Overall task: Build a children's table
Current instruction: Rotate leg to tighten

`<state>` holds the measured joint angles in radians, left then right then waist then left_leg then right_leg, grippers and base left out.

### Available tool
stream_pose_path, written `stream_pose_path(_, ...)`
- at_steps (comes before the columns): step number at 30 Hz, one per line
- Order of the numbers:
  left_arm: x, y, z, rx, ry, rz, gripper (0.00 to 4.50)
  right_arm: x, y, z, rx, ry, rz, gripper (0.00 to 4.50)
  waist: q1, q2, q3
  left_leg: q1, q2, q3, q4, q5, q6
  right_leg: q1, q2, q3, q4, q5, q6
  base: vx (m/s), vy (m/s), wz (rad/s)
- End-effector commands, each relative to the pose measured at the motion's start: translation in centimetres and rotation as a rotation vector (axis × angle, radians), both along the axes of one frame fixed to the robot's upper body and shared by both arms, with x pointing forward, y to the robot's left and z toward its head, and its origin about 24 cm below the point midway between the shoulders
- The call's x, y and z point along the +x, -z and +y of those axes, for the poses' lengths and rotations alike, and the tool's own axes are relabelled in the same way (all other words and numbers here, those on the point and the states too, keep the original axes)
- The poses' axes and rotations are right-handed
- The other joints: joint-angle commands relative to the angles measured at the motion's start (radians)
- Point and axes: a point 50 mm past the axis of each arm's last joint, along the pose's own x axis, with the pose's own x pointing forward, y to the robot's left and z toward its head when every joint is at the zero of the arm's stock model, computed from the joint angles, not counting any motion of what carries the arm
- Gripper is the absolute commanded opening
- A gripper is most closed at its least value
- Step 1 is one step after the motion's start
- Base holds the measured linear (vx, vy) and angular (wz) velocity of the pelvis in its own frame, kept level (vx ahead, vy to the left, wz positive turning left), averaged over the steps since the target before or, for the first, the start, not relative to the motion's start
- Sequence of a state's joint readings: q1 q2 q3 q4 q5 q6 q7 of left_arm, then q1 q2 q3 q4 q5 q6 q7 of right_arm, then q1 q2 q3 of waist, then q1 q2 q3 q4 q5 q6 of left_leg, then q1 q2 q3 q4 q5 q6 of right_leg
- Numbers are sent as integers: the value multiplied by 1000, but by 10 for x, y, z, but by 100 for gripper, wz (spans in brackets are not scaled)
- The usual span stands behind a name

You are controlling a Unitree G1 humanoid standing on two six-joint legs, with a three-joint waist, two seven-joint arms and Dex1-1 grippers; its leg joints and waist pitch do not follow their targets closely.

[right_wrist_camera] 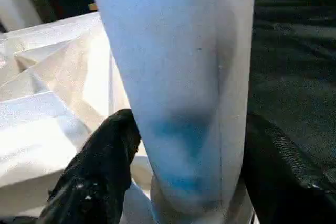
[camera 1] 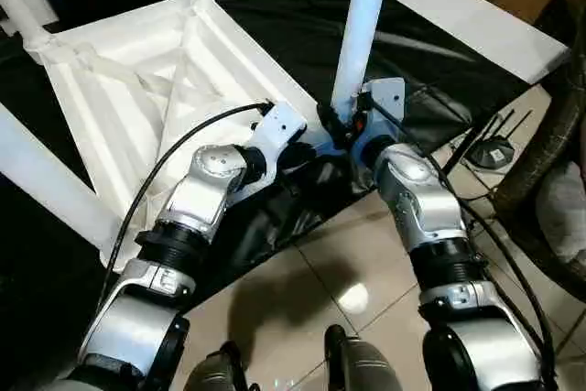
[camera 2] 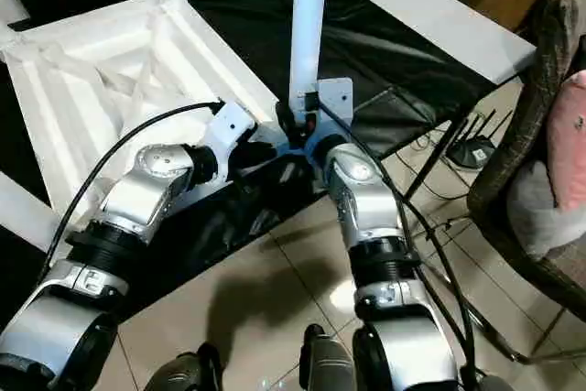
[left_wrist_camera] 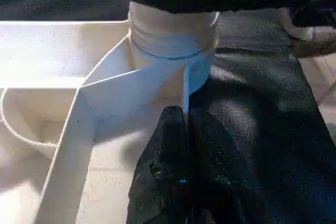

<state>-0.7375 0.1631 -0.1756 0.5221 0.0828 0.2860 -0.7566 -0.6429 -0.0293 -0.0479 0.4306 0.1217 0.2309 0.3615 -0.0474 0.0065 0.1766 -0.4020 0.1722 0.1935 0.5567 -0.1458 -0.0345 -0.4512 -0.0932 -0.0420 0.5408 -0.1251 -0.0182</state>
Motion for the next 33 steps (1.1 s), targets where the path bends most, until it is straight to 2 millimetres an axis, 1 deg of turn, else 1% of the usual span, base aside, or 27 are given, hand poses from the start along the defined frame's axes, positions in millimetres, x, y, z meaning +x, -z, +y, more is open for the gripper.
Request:
stream_pose_path(1,-7,8,-6,8,81,9,0,-11,1,17,-11,-169,-20,337,9,-2,-75,25,40,-16,-70,-333,77,56,-40,28,-58,-351,-181,0,0,0)
stream_pose_path(2,-9,11,-2,19,111,18,0,-14,-1,7,-35,-200,-51,358,11,-1,-76,25,41,-16,-70,-319,82,56,-39,28,-56,-340,-187,0,0,0)
stream_pose_path(3,-11,12,0,20,140,25,0,-17,-2,1,-44,-233,-66,358,12,-3,-77,24,39,-14,-68,-313,87,59,-38,28,-57,-334,-187,0,0,0)
stream_pose_path(4,-13,13,7,36,199,39,0,-23,-5,-13,-85,-300,-90,370,17,-3,-80,27,40,-11,-64,-290,98,59,-40,30,-51,-297,-198,0,0,0)
stream_pose_path(5,-14,13,7,37,202,39,0,-24,-5,-14,-87,-302,-91,379,18,-5,-81,23,40,-10,-63,-268,114,63,-38,30,-49,-277,-207,0,0,0)
stream_pose_path(6,-15,15,11,53,244,49,0,-28,-6,-21,-114,-359,-99,379,23,-4,-83,24,41,-8,-61,-251,124,61,-40,31,-47,-258,-219,0,0,0)
stream_pose_path(7,-16,15,13,57,256,55,0,-29,-6,-23,-121,-381,-100,379,25,-5,-84,24,41,-9,-60,-240,125,66,-39,29,-45,-252,-223,0,0,0)
stream_pose_path(8,-17,16,15,65,283,63,0,-32,-6,-27,-135,-419,-102,379,29,-4,-84,25,40,-7,-59,-226,134,64,-39,30,-44,-243,-229,0,0,0)
stream_pose_path(9,-19,15,17,71,324,66,0,-35,-6,-33,-153,-458,-103,379,33,-5,-83,25,41,-6,-57,-218,137,65,-40,30,-43,-241,-234,0,0,0)
stream_pose_path(10,-21,15,19,78,363,71,0,-37,-6,-37,-169,-492,-100,379,34,-5,-83,26,41,-6,-57,-217,138,65,-38,29,-43,-242,-236,0,0,0)
stream_pose_path(11,-25,16,27,125,469,99,0,-42,-5,-49,-223,-596,-83,379,38,-4,-83,29,41,-6,-57,-225,143,63,-38,29,-46,-252,-237,0,0,0)
stream_pose_path(12,-27,17,30,143,503,112,0,-44,-5,-53,-238,-631,-72,379,41,-5,-83,29,42,-6,-57,-219,144,66,-38,30,-39,-243,-242,0,0,0)
stream_pose_path(13,-27,17,32,156,528,120,0,-45,-5,-56,-247,-659,-63,379,43,-3,-81,30,46,-5,-58,-213,145,64,-39,31,-39,-236,-248,0,0,0)
stream_pose_path(14,-28,17,34,168,551,129,0,-47,-4,-58,-253,-691,-51,379,47,-2,-80,30,46,-5,-58,-210,142,63,-37,30,-39,-233,-251,0,0,0)
stream_pose_path(15,-28,17,36,178,569,137,0,-48,-4,-60,-258,-717,-41,379,55,-1,-82,31,49,-3,-57,-210,143,62,-36,29,-35,-226,-260,0,0,0)
stream_pose_path(17,-30,16,39,209,623,163,0,-51,-4,-65,-258,-815,-4,379,61,-2,-82,34,52,-2,-57,-211,139,60,-37,29,-34,-227,-264,0,0,0)
stream_pose_path(18,-31,15,42,244,672,178,0,-52,-4,-67,-269,-880,17,379,65,-5,-84,35,52,-2,-56,-213,140,61,-37,29,-33,-231,-267,0,0,0)
stream_pose_path(20,-32,15,42,261,695,186,0,-52,-4,-67,-276,-906,23,379,72,-4,-83,35,53,-2,-56,-206,136,60,-38,31,-30,-229,-272,0,0,0)
stream_pose_path(21,-32,15,42,270,718,191,0,-51,-5,-67,-278,-924,27,379,74,-7,-82,34,53,-1,-56,-206,136,60,-38,32,-31,-228,-272,0,0,0)
stream_pose_path(22,-34,14,43,282,763,207,0,-50,-5,-66,-286,-963,35,363,75,-6,-83,33,53,-1,-56,-201,133,61,-40,33,-29,-227,-273,0,0,0)
stream_pose_path(23,-34,14,43,285,776,213,0,-49,-5,-66,-289,-977,38,363,76,-7,-82,34,52,-1,-55,-211,132,59,-41,32,-31,-248,-272,0,0,0)
stream_pose_path(24,-35,14,42,303,807,219,0,-47,-5,-65,-295,-1010,52,346,78,-8,-82,35,51,-1,-55,-216,127,58,-42,33,-32,-265,-270,0,0,0)
stream_pose_path(26,-35,13,42,313,817,219,0,-47,-5,-65,-295,-1029,63,343,81,-10,-80,36,53,-1,-56,-225,120,57,-43,34,-32,-279,-266,0,0,0)
stream_pose_path(28,-35,13,41,326,832,217,0,-47,-6,-64,-291,-1082,82,317,83,-12,-80,34,53,0,-55,-222,119,58,-44,36,-32,-281,-264,0,0,0)
stream_pose_path(32,-33,12,41,331,841,216,0,-50,-7,-63,-296,-1166,107,304,84,-13,-81,31,52,-2,-54,-211,124,60,-44,34,-30,-284,-260,0,0,0)
stream_pose_path(33,-33,12,41,331,843,216,0,-49,-8,-63,-293,-1174,104,274,84,-13,-82,30,53,-3,-54,-209,124,61,-45,34,-29,-286,-260,0,0,0)
